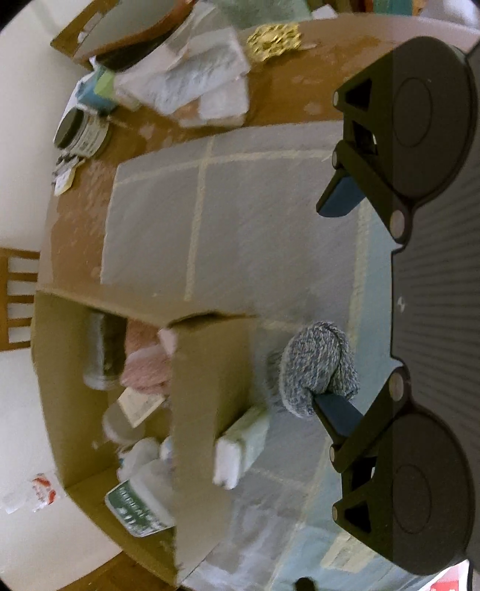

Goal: Organize objects
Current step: 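Withdraw both open grippers from the box toward the grey sock and tissue pack, then approach the white C&S tissue pack with the left gripper while the right approaches the grey sock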

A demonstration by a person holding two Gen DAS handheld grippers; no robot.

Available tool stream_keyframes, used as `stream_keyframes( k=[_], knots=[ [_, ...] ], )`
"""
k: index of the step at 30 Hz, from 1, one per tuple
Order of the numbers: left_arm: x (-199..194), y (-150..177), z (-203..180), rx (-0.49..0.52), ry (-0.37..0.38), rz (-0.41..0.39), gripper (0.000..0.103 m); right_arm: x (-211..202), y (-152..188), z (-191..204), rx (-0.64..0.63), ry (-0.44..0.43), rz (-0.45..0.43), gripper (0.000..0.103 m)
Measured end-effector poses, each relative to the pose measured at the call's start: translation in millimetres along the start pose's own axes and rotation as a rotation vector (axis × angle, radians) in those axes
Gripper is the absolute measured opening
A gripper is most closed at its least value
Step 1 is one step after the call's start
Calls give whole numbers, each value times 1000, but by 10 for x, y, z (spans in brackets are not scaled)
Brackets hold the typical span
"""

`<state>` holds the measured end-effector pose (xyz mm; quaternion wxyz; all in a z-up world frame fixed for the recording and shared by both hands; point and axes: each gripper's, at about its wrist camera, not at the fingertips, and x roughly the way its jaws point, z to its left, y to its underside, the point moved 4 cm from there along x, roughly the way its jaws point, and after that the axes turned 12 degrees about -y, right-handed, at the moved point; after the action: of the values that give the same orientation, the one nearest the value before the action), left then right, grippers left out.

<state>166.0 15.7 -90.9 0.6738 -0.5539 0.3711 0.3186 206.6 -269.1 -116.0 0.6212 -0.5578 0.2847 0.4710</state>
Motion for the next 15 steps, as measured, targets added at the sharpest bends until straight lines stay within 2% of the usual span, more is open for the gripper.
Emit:
stream_keyframes(
  k=[8,15],
  knots=[
    [51,61,10,4,28,-5,100,-2,213,209,16,-1,-2,103],
    [83,94,49,11,59,-11,100,301,203,356,149,7,-82,103]
  ],
)
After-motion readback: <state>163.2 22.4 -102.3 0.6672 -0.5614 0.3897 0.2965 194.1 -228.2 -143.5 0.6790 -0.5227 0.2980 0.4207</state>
